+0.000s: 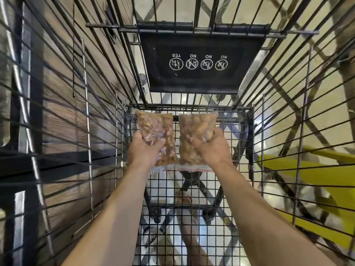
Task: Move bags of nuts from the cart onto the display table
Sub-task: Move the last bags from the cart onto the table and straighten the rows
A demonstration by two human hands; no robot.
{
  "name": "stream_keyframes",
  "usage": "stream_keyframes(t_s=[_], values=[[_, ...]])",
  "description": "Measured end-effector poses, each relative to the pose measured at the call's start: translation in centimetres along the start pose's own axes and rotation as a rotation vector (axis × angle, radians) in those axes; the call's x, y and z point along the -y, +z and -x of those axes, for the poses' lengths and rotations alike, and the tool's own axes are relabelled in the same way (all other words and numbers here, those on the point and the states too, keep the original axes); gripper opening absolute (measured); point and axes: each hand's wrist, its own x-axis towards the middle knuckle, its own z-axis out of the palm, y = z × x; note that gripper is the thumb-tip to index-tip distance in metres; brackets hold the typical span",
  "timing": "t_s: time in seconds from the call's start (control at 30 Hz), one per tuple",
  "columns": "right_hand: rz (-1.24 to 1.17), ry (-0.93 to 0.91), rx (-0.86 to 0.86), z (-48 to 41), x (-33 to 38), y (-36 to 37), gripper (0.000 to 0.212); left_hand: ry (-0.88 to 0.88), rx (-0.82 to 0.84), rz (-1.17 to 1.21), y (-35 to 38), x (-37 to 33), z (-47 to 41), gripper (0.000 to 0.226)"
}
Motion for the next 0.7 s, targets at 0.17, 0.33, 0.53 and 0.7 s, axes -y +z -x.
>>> stream_keyframes(t_s=[0.17,0.33,0.53,0.7], values=[[-0.082,0.023,0.055,0.8,0.0,-0.3,0.043,0.046,-0.013,0.039,-0.5,0.1,0.8,0.038],[-0.119,-0.008,0.057,3.7,1.2,-2.0,0.057,0.092,0.011,0.081,-2.1,-0.8,3.6,0.042],[-0.101,-0.112,0.068,9.1,4.8,-5.8,0.033,0.189,0.041,0.125,-5.3,-3.5,9.8,0.043],[-0.122,-0.2,0.055,15.5,8.5,-7.9,0.043,0.257,-0.05,0.059,-8.9,-5.9,16.4,0.056]])
